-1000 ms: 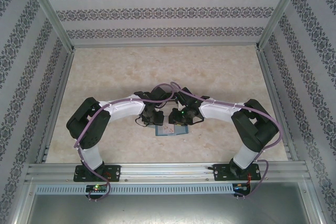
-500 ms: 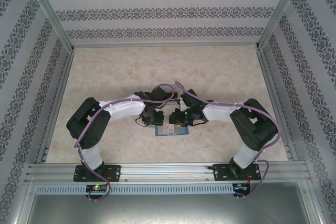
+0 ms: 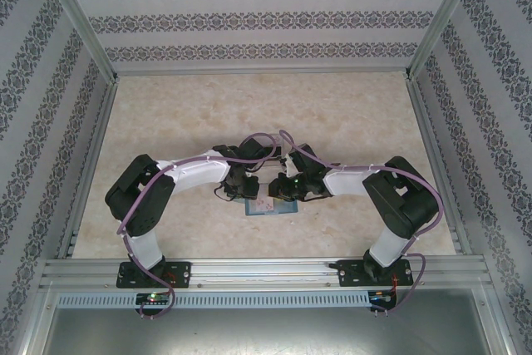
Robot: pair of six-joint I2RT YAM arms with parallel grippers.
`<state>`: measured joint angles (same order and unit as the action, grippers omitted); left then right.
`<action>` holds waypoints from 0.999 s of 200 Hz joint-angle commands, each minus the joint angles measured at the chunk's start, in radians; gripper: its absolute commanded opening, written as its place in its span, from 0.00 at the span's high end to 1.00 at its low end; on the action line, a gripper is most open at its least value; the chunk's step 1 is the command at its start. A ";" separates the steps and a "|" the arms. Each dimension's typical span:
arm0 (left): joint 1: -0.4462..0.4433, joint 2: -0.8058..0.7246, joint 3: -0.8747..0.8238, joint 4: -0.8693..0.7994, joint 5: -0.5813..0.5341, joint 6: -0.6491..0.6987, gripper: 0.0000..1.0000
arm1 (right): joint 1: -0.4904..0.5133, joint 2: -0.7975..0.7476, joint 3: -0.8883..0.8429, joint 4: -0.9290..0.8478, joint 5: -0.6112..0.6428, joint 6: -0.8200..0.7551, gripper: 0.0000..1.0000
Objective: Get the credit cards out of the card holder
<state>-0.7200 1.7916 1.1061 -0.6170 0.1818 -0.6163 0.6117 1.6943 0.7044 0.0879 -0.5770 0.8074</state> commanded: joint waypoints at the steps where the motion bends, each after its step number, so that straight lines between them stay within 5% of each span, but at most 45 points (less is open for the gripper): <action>1: -0.012 0.023 -0.009 -0.087 -0.044 0.017 0.75 | -0.010 0.001 -0.026 -0.026 0.036 -0.016 0.87; 200: -0.012 -0.001 0.030 -0.099 -0.062 0.043 0.75 | -0.054 -0.290 0.032 -0.423 0.191 -0.163 0.92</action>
<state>-0.7208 1.7916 1.1175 -0.6445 0.1585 -0.6022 0.5678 1.4502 0.7074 -0.2474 -0.4324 0.6769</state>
